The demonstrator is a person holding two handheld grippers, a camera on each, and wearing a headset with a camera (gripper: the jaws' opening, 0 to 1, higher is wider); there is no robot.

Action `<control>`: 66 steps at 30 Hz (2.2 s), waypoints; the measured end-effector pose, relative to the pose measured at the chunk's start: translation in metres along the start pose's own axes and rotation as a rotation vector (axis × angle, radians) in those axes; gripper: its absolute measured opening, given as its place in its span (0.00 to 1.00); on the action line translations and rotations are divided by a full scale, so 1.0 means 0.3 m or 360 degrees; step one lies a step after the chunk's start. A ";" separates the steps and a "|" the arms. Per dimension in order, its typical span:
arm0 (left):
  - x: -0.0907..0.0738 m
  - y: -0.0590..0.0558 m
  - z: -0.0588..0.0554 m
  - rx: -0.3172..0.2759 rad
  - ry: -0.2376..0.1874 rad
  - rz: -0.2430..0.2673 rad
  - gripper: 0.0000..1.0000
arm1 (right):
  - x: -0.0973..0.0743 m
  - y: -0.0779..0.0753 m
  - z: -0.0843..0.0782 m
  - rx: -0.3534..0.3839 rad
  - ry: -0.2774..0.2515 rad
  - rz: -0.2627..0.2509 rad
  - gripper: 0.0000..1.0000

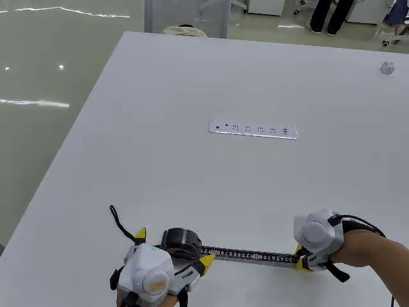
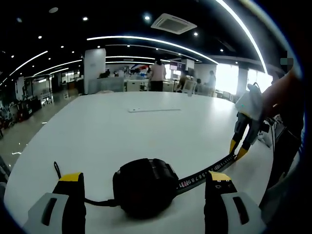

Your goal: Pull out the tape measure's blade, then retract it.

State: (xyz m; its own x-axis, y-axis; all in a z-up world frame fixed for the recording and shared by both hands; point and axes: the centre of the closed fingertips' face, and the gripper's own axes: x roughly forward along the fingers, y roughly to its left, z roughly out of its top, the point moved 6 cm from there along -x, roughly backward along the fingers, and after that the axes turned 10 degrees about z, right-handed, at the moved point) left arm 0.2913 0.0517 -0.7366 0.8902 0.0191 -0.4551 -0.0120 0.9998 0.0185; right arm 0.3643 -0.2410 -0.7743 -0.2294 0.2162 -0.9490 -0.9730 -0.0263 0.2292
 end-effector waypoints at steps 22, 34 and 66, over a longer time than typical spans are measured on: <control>0.074 -0.009 -0.032 -0.0147 0.0223 0.0103 0.69 | -0.003 -0.001 0.004 0.0152 0.0054 -0.0026 0.15; 0.076 -0.027 -0.033 0.0014 0.0278 0.0129 0.60 | 0.000 -0.003 0.002 0.0167 0.0042 -0.0029 0.14; 0.079 -0.020 -0.035 0.0025 0.0272 0.0103 0.58 | -0.001 0.008 0.008 0.0161 -0.0016 -0.0047 0.14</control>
State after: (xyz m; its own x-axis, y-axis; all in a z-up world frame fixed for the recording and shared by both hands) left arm 0.3077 0.0462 -0.7569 0.7973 0.0866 -0.5973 -0.0585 0.9961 0.0663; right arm 0.3620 -0.2389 -0.7730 -0.2001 0.2250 -0.9536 -0.9718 0.0786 0.2224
